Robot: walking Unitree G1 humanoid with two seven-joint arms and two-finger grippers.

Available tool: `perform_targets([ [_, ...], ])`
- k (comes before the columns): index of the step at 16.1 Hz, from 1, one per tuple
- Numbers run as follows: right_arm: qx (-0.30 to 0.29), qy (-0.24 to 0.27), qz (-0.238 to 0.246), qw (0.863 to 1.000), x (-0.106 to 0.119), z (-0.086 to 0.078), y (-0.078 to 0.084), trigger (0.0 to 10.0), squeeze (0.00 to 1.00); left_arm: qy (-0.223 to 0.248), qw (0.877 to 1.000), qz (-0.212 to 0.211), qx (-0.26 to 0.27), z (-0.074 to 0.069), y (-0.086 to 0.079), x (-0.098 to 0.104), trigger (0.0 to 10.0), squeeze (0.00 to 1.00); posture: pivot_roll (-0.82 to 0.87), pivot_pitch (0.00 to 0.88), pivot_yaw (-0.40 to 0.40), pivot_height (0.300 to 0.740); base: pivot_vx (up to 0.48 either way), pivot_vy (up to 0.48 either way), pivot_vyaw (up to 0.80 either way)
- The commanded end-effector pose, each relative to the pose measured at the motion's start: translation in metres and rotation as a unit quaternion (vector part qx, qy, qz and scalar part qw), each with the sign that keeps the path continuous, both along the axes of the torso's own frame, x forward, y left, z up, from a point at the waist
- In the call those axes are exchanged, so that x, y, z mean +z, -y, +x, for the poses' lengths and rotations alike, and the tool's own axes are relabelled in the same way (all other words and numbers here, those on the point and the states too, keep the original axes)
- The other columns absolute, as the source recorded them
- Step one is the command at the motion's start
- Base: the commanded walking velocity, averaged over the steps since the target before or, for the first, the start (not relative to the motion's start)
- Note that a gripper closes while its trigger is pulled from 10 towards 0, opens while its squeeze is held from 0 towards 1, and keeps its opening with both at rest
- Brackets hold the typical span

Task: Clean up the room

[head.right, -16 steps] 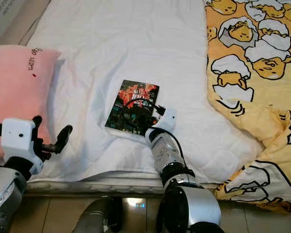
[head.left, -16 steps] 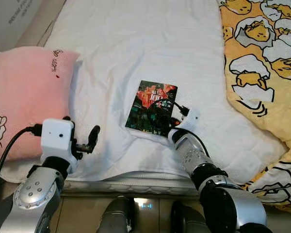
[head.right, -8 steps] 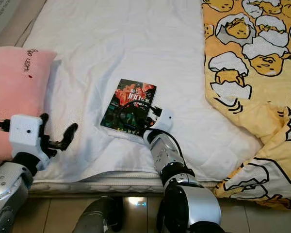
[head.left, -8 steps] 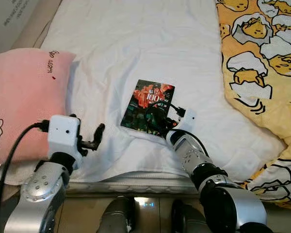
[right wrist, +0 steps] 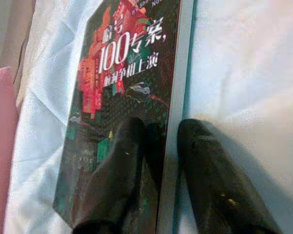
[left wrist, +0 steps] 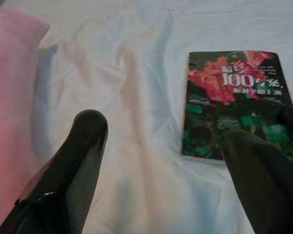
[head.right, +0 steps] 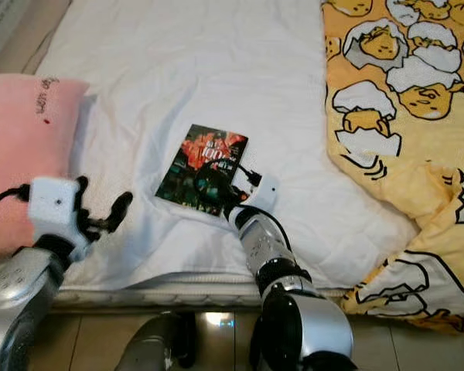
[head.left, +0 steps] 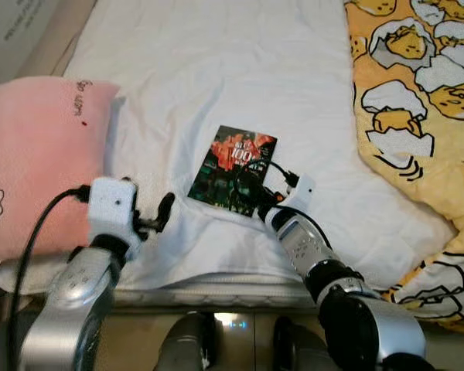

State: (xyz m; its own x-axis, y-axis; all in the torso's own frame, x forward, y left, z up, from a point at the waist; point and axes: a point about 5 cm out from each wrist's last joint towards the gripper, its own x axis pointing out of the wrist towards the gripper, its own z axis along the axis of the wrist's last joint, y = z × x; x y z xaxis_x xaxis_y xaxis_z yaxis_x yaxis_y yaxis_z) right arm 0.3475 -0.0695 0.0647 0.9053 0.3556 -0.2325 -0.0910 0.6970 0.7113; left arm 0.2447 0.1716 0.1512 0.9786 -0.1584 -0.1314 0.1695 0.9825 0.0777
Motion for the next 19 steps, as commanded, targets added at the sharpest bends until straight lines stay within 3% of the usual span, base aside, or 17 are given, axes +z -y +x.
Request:
perform_targets([
  [1, 0.013, 0.032, -0.001, 0.999, 0.018, 0.009, -0.010, 0.0, 0.00, 0.003, 1.000, -0.010, -0.012, 0.010, 0.009, -0.006, 10.0, 0.00, 0.11, 0.126, 0.020, 0.740, 0.000, 0.000, 0.00],
  [4, 0.028, 0.144, -0.102, 0.984, 0.049, 0.022, 0.002, 0.0, 0.00, 0.014, 0.998, -0.054, -0.012, 0.044, 0.026, -0.009, 10.0, 0.00, 0.03, 0.008, 0.004, 0.740, 0.000, 0.000, 0.00],
  [7, -0.011, 0.176, -0.107, 0.978, 0.061, 0.027, 0.034, 0.0, 0.00, 0.031, 0.997, -0.057, -0.034, 0.065, 0.039, -0.008, 10.0, 0.00, -0.02, 0.000, 0.016, 0.740, 0.000, 0.000, 0.00],
  [8, -0.030, 0.207, -0.129, 0.969, 0.071, 0.027, 0.046, 0.0, 0.00, 0.038, 0.997, -0.051, -0.039, 0.075, 0.044, -0.009, 10.0, 0.00, -0.04, 0.000, 0.021, 0.740, 0.000, 0.000, 0.00],
  [10, -0.045, 0.242, -0.179, 0.953, 0.077, 0.017, 0.059, 0.0, 0.00, 0.046, 0.998, -0.048, -0.023, 0.080, 0.042, -0.009, 10.0, 0.00, -0.05, 0.000, 0.020, 0.740, 0.000, 0.000, 0.00],
  [11, -0.056, 0.254, -0.215, 0.941, 0.074, 0.003, 0.069, 0.0, 0.00, 0.041, 0.996, -0.077, -0.005, 0.079, 0.037, -0.011, 10.0, 0.00, -0.06, 0.000, 0.017, 0.740, 0.000, 0.000, 0.00],
  [14, -0.062, 0.223, -0.245, 0.942, 0.056, -0.008, 0.081, 0.0, 0.00, 0.034, 0.996, -0.081, -0.005, 0.081, 0.040, -0.020, 10.0, 0.00, -0.07, 0.000, 0.020, 0.740, 0.000, 0.000, 0.00],
  [15, -0.075, 0.215, -0.247, 0.942, 0.054, -0.008, 0.084, 8.2, 0.00, 0.037, 0.996, -0.077, -0.008, 0.083, 0.042, -0.020, 10.0, 0.00, -0.06, 0.000, 0.023, 0.740, 0.000, 0.000, 0.00],
  [16, -0.096, 0.218, -0.250, 0.939, 0.059, -0.007, 0.086, 10.0, 0.00, 0.045, 0.997, -0.062, -0.012, 0.085, 0.044, -0.018, 10.0, 0.00, -0.06, 0.000, 0.026, 0.740, 0.000, 0.000, 0.00],
  [17, -0.116, 0.219, -0.252, 0.935, 0.064, -0.008, 0.089, 10.0, 0.77, 0.050, 0.997, -0.049, -0.019, 0.087, 0.045, -0.017, 10.0, 0.00, -0.06, 0.000, 0.026, 0.740, 0.000, 0.000, 0.00],
  [18, -0.126, 0.230, -0.276, 0.925, 0.069, -0.010, 0.092, 10.0, 1.00, 0.052, 0.997, -0.045, -0.020, 0.087, 0.046, -0.017, 10.0, 0.00, -0.06, 0.000, 0.026, 0.740, 0.000, 0.000, 0.00],
  [19, -0.131, 0.236, -0.290, 0.918, 0.071, -0.013, 0.094, 10.0, 1.00, 0.054, 0.997, -0.048, -0.019, 0.087, 0.046, -0.018, 10.0, 0.06, -0.06, 0.000, 0.025, 0.740, 0.000, 0.000, 0.00],
])
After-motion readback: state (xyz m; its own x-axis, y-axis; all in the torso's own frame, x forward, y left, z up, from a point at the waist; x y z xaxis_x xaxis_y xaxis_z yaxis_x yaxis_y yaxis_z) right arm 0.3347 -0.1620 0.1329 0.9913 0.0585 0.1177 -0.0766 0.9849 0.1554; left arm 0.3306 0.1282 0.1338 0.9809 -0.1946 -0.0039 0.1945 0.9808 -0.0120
